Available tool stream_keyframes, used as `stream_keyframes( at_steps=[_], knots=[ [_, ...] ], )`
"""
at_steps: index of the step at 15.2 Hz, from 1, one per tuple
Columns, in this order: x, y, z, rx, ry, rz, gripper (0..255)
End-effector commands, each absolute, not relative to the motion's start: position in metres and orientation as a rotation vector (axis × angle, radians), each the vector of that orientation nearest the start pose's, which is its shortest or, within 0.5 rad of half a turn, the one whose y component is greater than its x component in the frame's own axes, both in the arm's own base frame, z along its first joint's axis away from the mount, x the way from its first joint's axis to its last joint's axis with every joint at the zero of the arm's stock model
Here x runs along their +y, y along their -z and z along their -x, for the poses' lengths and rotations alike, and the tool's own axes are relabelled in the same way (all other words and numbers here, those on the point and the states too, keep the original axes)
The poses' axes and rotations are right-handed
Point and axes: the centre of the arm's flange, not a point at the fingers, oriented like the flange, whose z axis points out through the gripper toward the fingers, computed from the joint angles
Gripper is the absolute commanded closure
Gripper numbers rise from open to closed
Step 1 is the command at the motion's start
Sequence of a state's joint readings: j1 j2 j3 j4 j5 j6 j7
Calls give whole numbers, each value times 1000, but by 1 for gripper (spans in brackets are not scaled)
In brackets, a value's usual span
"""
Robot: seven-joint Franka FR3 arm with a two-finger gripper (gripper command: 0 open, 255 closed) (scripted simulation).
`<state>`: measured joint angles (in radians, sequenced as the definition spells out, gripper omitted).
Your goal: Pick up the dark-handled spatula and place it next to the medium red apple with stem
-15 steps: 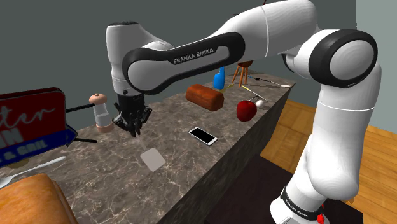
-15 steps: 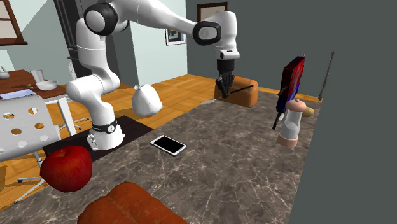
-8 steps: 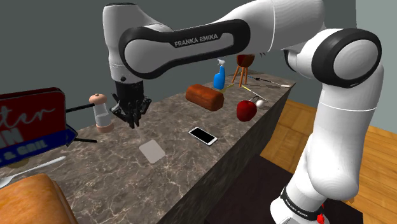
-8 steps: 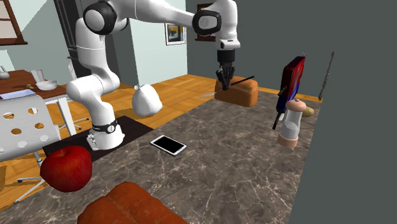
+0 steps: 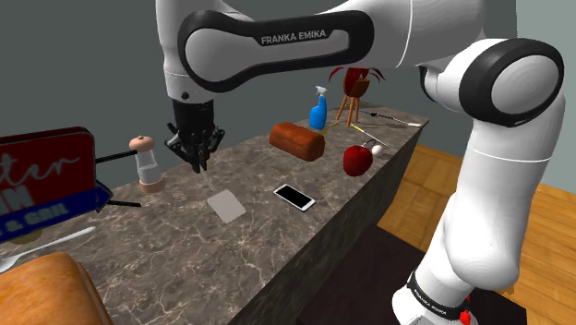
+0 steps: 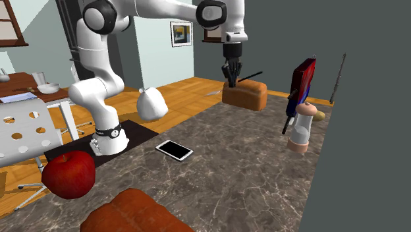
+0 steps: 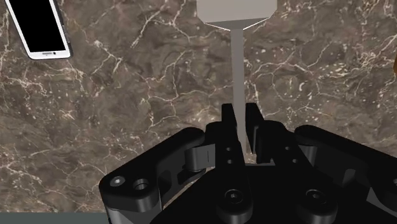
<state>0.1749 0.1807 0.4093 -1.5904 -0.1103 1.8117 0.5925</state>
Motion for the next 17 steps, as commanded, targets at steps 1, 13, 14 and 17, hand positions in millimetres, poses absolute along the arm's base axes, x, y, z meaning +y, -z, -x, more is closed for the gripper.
stream_keyframes(
  at_steps=[1,13,14,17],
  knots=[
    [296,-540,-534,-12,104,3139,255],
    [138,-540,-538,-12,104,3139,255],
    [124,-540,-538,-12,104,3139,255],
    [85,-540,-539,-12,104,3139,255]
  ],
)
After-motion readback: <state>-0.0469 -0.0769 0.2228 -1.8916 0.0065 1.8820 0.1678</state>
